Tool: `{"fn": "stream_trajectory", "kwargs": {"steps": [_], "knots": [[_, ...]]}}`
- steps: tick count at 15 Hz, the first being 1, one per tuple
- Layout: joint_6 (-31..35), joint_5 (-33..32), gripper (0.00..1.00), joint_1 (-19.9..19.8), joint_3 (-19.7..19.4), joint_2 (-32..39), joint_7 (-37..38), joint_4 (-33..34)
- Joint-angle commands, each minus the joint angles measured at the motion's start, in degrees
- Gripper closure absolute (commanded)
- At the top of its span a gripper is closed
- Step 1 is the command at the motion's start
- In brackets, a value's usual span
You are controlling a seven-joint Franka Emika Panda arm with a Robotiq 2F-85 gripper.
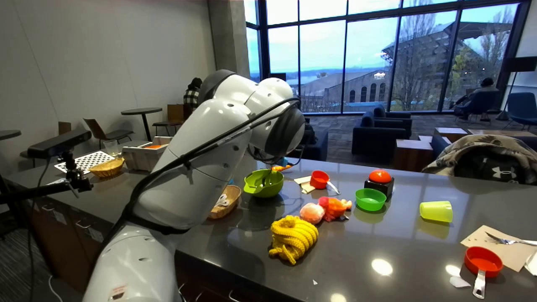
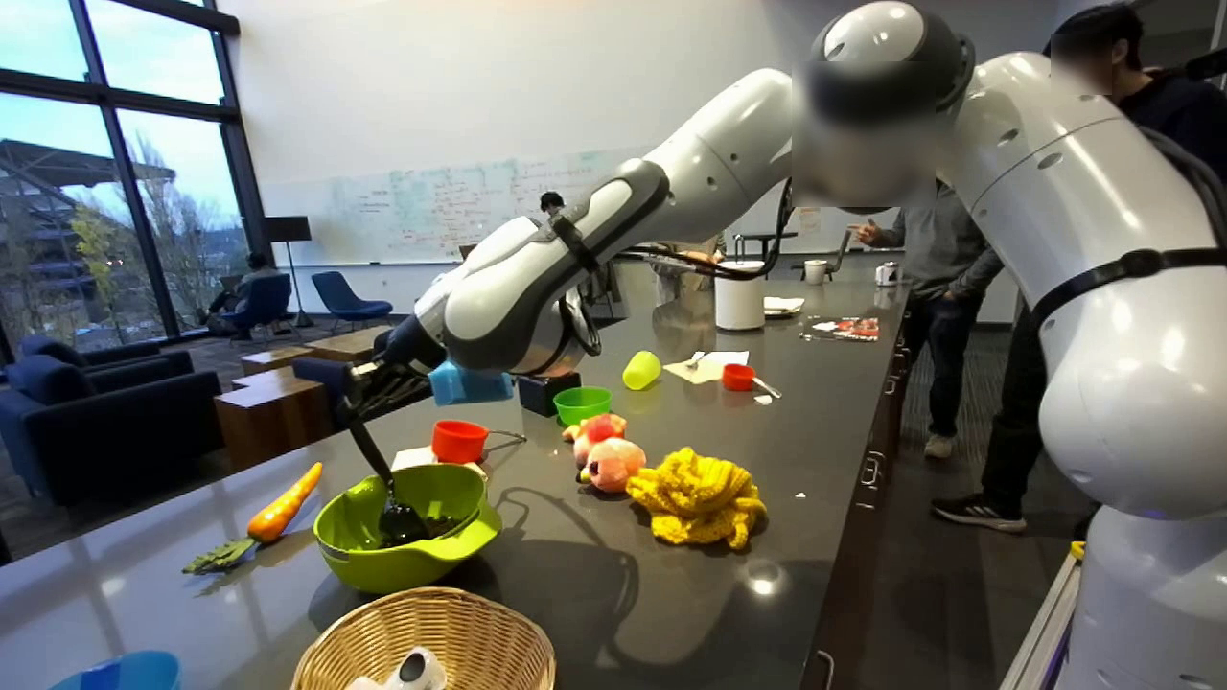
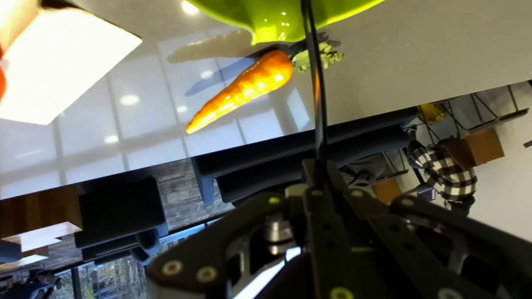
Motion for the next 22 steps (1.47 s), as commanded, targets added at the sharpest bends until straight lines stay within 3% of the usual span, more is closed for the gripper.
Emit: {"fn": "stream_trajectory", "kwargs": {"steps": [1, 6, 14, 22], "knots": [[-2.2, -0.5, 0.99, 3.2, -0.5, 1.1, -0.6, 3.9], [-1.3, 0.1, 0.99, 2.8, 0.9, 0.6, -0.1, 2.0], [-0.3, 0.3, 0.99, -2.5, 2.1, 0.0, 0.0, -3.4], [-3.0, -0.2, 0.99, -4.9, 0.3, 1.5, -0.6, 2.6]]}}
